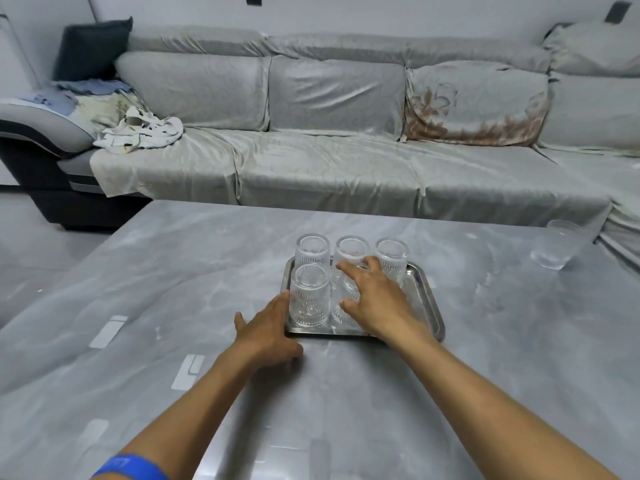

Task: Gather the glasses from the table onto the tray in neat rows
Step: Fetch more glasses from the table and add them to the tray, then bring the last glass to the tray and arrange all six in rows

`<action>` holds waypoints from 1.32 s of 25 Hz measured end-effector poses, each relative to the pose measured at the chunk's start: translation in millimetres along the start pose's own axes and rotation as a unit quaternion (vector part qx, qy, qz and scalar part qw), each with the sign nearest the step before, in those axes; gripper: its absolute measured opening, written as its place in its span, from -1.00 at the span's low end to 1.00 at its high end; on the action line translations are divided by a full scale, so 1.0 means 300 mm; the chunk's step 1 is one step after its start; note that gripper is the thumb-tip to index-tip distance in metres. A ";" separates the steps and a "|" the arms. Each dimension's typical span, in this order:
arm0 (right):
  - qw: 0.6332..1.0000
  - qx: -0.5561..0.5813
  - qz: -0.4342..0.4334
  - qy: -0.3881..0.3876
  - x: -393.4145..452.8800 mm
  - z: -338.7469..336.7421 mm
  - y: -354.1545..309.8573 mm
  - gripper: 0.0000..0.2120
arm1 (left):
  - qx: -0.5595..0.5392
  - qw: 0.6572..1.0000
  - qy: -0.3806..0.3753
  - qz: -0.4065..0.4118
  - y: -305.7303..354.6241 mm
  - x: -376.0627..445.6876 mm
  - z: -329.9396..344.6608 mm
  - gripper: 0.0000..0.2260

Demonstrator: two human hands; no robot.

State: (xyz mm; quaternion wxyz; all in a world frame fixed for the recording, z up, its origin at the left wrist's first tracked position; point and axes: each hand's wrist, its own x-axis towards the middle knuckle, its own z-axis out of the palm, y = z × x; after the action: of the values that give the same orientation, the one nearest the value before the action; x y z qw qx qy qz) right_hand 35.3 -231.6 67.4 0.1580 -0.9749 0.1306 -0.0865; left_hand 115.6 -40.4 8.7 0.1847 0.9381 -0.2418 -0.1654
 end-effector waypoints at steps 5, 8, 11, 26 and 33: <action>0.999 -0.030 0.000 -0.015 0.025 0.045 0.007 -0.32 | -0.009 1.000 0.009 0.007 -0.028 0.002 0.017 0.02; 0.999 -0.038 -0.001 -0.019 0.041 0.058 0.006 -0.30 | 0.001 1.000 0.011 0.022 -0.017 0.004 0.018 0.02; 0.999 -0.040 0.003 -0.018 0.026 0.070 0.005 -0.27 | -0.030 0.999 0.013 0.004 0.008 -0.034 -0.003 -0.06; 0.958 -0.058 0.138 0.246 -0.282 -0.317 0.768 -0.16 | 0.095 0.933 0.117 0.327 0.790 0.028 0.275 -0.45; 0.940 0.030 0.200 0.276 -0.187 -0.334 1.112 -0.02 | 0.152 0.947 0.049 0.278 1.071 0.439 0.436 -0.33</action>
State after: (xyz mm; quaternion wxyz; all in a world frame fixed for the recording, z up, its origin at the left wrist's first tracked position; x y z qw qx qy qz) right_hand -115.0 -549.7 43.7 0.1593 -0.8612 0.3591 -0.3225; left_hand 46.2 -405.0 1.9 0.0899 0.8577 -0.5057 -0.0232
